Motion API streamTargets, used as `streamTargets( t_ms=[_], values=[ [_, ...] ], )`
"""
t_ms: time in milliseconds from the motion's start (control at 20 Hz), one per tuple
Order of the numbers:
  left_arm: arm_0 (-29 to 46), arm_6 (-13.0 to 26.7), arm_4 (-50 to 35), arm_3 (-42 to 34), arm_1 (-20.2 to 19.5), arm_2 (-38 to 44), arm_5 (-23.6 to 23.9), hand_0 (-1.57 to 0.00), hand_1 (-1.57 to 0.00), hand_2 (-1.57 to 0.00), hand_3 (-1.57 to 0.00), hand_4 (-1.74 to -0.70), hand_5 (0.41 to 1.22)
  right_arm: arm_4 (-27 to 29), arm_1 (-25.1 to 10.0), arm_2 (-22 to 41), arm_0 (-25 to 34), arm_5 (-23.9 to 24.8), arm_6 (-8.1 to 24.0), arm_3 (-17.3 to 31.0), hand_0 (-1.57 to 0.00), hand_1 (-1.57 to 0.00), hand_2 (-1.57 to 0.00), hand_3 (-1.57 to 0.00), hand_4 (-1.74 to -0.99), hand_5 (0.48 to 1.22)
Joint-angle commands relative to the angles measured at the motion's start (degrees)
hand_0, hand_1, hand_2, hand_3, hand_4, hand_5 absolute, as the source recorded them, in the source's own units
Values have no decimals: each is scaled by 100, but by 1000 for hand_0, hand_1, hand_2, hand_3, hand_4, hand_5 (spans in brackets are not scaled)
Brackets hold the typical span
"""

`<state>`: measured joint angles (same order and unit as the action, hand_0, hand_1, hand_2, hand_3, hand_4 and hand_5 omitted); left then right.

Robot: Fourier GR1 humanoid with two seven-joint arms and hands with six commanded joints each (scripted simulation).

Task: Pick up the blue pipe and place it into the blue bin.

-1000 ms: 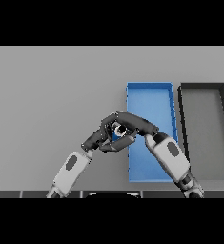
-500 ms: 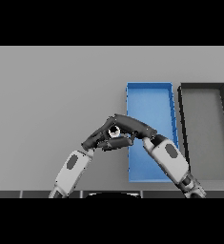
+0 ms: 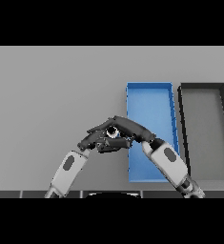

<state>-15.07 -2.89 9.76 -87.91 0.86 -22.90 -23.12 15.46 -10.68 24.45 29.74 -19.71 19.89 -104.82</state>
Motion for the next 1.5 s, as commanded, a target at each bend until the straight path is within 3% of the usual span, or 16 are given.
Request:
streamTargets(
  t_ms=[0,150,200,300,450,600,800,1000,1200,1350,1450],
  values=[
    [-23,128,-26,-9,22,61,19,-383,-351,-338,-305,-1085,1029,-17,-13,-56,72,9,0,16,-1567,-1567,-1567,-1563,-1739,1214],
    [20,345,-79,37,58,115,101,-195,-179,-173,-156,-996,770,-154,21,-24,46,42,-23,-24,-1569,-1569,-1569,-1567,-1740,1218],
    [-20,476,-97,46,108,112,122,-156,-143,-138,-124,-980,704,-197,80,9,110,56,114,-8,-1569,-1569,-1569,-1568,-1740,1218],
    [34,742,-228,-25,165,134,123,-100,-91,-88,-79,-969,603,-221,133,7,73,69,70,12,-1570,-1570,-1570,-1569,-1740,1219],
    [86,646,-77,14,34,126,161,-50,-46,-45,-40,-947,513,44,118,-118,56,89,-136,-34,-1570,-1570,-1570,-1570,-1741,1220],
    [29,709,-27,102,68,114,181,-25,-23,-22,-20,-922,482,608,225,-246,175,183,122,-30,-1571,-1571,-1571,-1570,-1741,1221],
    [46,736,-30,77,60,116,182,-10,-9,-9,-8,-908,456,1775,49,-809,882,615,821,-275,-1571,-1571,-1571,-1571,-1741,1221],
    [57,875,-86,36,97,96,134,-3,-3,-3,-3,-906,437,2580,-270,-1449,2003,737,867,215,-1571,-1571,-1571,-1571,-1741,1221],
    [97,939,-108,-22,30,149,137,-1,-1,-1,0,-898,430,2223,-891,-2096,2703,1272,581,817,-1571,-1571,-1571,-1571,-1741,1221],
    [41,960,-62,25,11,133,114,0,0,0,0,-890,421,2119,-1201,-2408,2895,1404,667,1471,-1571,-1571,-1571,-1571,-1741,1221],
    [91,859,-53,-9,-4,101,99,0,0,0,1,-886,412,1950,-1456,-2601,2793,1286,482,1926,-1571,-1571,-1571,-1571,-1741,1221]
  ],
)
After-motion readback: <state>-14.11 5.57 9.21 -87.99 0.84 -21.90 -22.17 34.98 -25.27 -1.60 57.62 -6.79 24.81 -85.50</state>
